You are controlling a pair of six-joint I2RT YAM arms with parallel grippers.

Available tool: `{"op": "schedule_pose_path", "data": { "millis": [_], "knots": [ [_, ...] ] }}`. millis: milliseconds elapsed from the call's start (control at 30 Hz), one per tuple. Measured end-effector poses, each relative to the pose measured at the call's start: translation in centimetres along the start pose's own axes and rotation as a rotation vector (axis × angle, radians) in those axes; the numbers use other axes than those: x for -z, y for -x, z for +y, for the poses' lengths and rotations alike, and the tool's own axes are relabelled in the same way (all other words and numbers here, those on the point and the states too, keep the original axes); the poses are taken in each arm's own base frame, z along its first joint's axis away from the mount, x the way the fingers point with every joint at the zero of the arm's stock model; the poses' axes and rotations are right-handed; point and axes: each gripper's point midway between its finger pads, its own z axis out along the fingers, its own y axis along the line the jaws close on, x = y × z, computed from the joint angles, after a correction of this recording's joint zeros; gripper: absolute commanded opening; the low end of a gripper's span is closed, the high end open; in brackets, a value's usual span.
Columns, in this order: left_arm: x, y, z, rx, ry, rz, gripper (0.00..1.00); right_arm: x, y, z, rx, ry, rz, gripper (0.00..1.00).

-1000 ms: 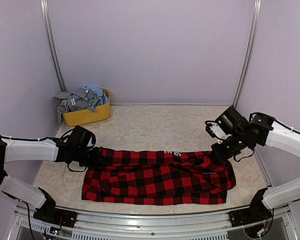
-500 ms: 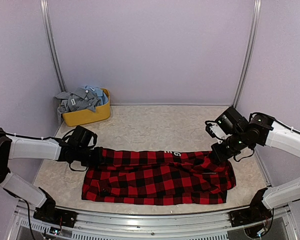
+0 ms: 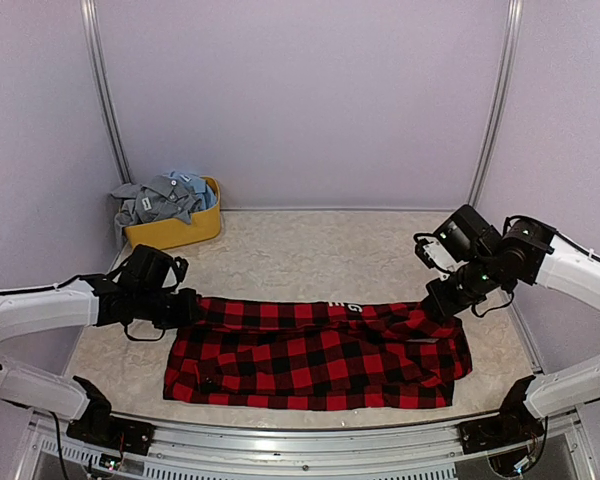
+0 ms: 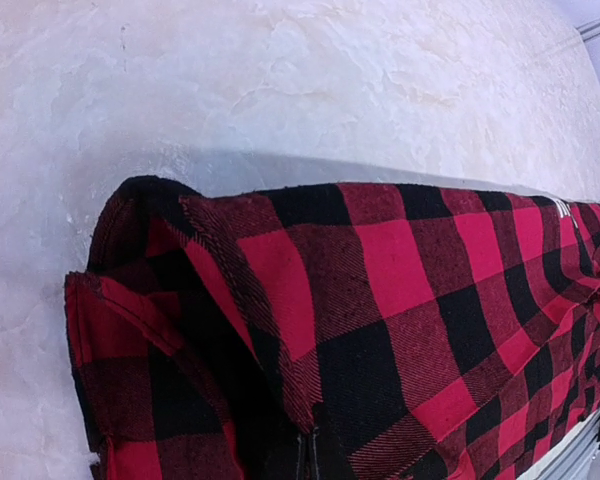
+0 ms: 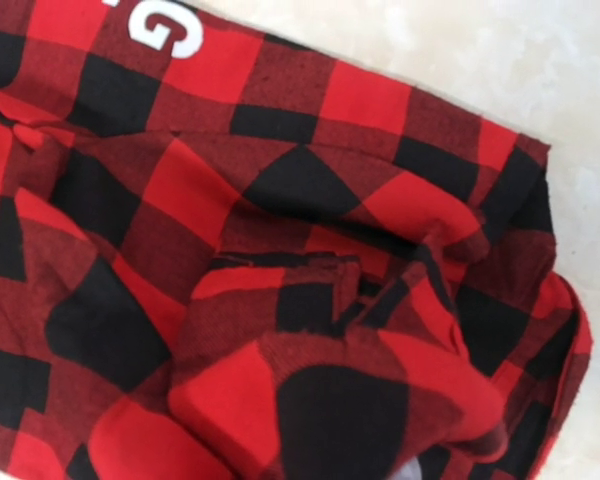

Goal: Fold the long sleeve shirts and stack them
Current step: Smooth out the rectangle-folded shirt at the center of the board.

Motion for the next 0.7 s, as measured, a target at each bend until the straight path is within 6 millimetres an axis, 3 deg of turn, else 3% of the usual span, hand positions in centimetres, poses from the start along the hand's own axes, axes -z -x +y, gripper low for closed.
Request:
{"op": "schedule_pose_path", "data": {
  "millis": [167, 400, 700],
  "knots": [
    [0.5, -1.1, 0.1, -0.005, 0.013, 0.036, 0.00, 0.1, -0.2, -0.1, 0.001, -0.004, 0.007, 0.00],
    [-0.7, -4.9, 0.6, -0.009, 0.071, 0.136, 0.03, 0.2, -0.5, -0.3, 0.003, -0.013, 0.022, 0.00],
    [-0.7, -5.8, 2.4, 0.026, 0.160, 0.132, 0.37, 0.1, -0.6, -0.5, 0.005, -0.023, 0.027, 0.00]
  ]
}}
